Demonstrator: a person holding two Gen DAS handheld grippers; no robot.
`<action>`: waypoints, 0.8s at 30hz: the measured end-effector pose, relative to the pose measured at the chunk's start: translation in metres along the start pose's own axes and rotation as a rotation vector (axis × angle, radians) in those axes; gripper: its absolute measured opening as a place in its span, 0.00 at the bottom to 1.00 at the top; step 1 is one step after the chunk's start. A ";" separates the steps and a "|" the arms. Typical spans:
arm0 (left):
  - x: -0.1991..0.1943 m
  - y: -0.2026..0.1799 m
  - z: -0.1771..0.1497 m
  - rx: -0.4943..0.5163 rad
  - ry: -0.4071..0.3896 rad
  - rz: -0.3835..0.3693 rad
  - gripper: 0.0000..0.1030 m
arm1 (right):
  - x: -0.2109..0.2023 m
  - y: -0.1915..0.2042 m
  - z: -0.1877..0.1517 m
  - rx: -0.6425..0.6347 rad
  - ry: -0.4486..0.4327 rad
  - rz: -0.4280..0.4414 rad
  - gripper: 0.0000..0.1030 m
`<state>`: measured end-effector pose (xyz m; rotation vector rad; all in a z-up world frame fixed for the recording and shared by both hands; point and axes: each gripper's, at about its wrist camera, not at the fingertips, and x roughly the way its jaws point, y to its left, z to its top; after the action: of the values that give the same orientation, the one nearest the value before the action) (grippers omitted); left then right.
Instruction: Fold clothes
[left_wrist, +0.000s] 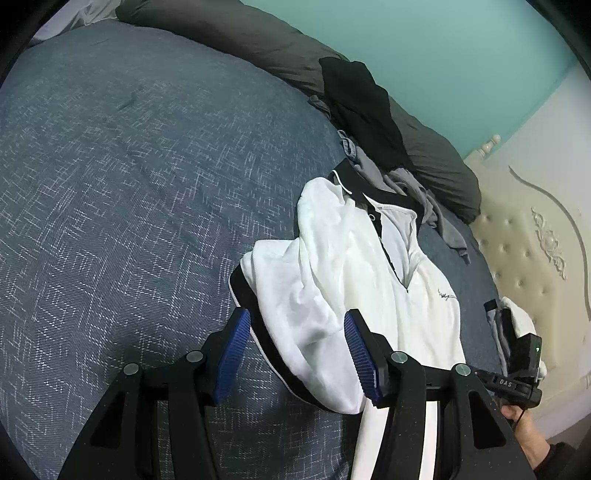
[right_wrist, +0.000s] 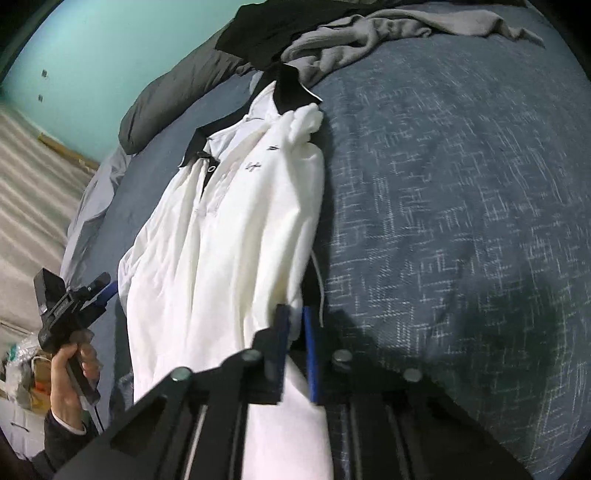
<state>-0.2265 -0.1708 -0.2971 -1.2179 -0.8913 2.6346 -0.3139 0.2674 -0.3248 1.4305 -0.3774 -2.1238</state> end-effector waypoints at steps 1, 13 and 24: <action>0.000 0.000 0.000 -0.001 0.000 0.000 0.56 | -0.003 0.001 0.001 -0.003 -0.011 -0.011 0.05; -0.003 0.004 0.001 -0.007 -0.005 0.001 0.56 | -0.101 -0.032 0.037 0.051 -0.258 -0.173 0.04; 0.001 0.006 0.004 -0.011 0.002 0.014 0.56 | -0.106 -0.058 0.061 0.060 -0.201 -0.318 0.04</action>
<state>-0.2292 -0.1768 -0.2990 -1.2341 -0.9007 2.6426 -0.3557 0.3719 -0.2500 1.3892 -0.3062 -2.5436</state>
